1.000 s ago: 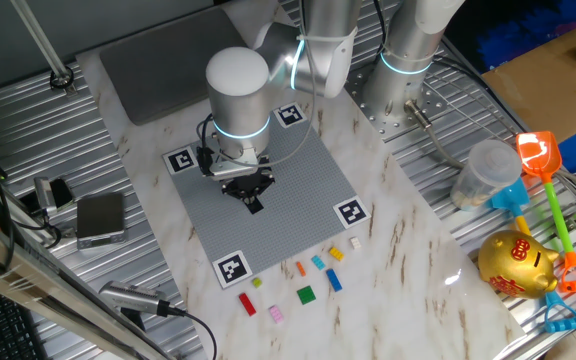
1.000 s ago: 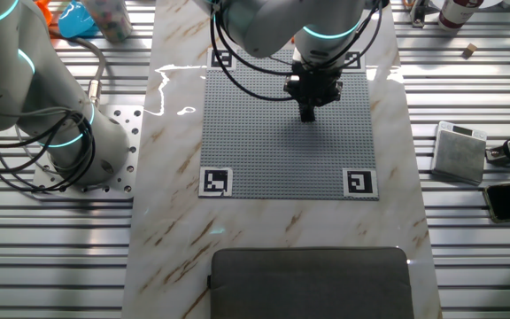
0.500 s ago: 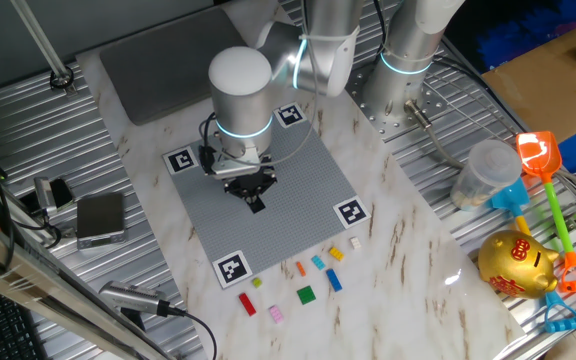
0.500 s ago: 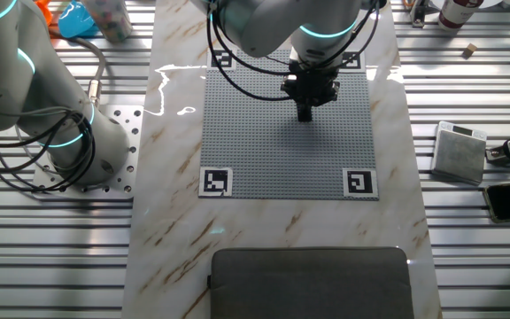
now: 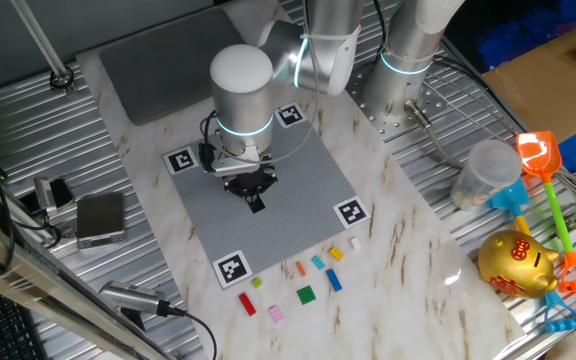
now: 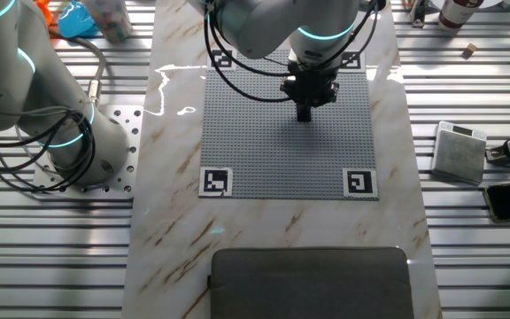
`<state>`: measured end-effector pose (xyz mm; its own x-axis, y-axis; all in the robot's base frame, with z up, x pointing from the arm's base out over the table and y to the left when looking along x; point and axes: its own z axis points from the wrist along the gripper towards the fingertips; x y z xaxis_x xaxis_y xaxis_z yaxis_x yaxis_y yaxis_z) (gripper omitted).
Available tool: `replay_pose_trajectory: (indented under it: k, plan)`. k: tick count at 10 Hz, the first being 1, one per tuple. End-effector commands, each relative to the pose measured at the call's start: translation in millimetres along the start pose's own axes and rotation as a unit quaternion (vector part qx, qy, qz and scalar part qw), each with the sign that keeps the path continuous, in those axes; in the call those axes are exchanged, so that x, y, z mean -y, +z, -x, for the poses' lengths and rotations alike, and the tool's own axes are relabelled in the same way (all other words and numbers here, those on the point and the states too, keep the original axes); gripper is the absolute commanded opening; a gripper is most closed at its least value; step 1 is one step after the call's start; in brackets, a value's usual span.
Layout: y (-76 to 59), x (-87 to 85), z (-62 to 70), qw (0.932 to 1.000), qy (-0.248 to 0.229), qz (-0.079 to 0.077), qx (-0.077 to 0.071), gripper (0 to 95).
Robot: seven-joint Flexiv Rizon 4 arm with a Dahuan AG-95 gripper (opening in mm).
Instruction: Build with small Lego blocks
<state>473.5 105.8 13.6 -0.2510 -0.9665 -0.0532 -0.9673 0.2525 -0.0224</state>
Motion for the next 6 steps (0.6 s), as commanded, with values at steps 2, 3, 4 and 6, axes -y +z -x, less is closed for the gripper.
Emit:
replay_pose_trajectory:
  k: [2,3,4,6]
  plan:
    - [11.5,0.1,0.2,1.0000,-0.004,-0.002,-0.001,0.0]
    - [11.6,0.1,0.2,1.0000,-0.006,-0.002,-0.001,0.0]
    - [11.6,0.1,0.2,1.0000,-0.007,-0.002,-0.001,0.0]
    - [11.8,0.1,0.2,1.0000,-0.009,-0.003,-0.001,0.0]
